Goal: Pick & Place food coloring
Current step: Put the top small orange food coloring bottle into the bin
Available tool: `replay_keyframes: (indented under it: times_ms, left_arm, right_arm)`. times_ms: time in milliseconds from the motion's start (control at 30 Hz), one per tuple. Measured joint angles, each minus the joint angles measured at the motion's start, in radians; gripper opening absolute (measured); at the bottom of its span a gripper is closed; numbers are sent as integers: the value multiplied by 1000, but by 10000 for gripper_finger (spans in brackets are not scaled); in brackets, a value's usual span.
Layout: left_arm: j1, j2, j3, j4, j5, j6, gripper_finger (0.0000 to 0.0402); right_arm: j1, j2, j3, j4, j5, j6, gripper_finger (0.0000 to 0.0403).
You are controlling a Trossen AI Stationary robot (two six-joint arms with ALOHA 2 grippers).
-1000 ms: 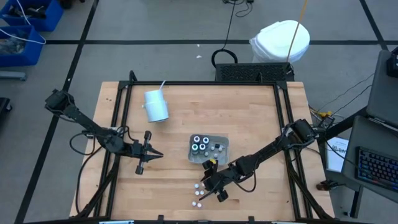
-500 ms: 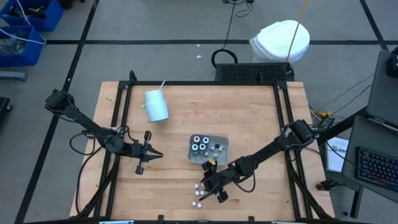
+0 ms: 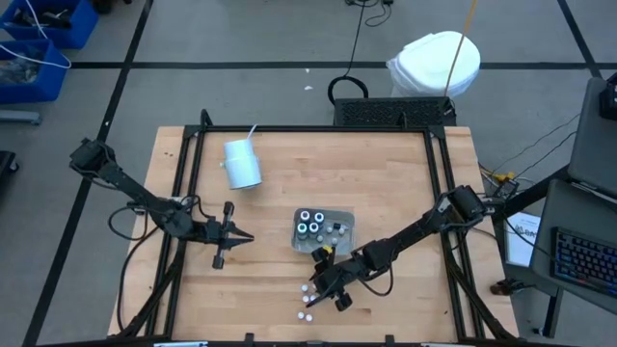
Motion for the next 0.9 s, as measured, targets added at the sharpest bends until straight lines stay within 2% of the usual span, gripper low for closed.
replay_keyframes:
  times_ms: [533,900]
  left_arm:
    - [0,0,0,1,-2,-2,33]
    - [0,0,0,1,-1,-12,33]
  right_arm:
    - [-1,-1,0,0,-35,0,48]
    - [-1,-8,0,-9,-35,8,51]
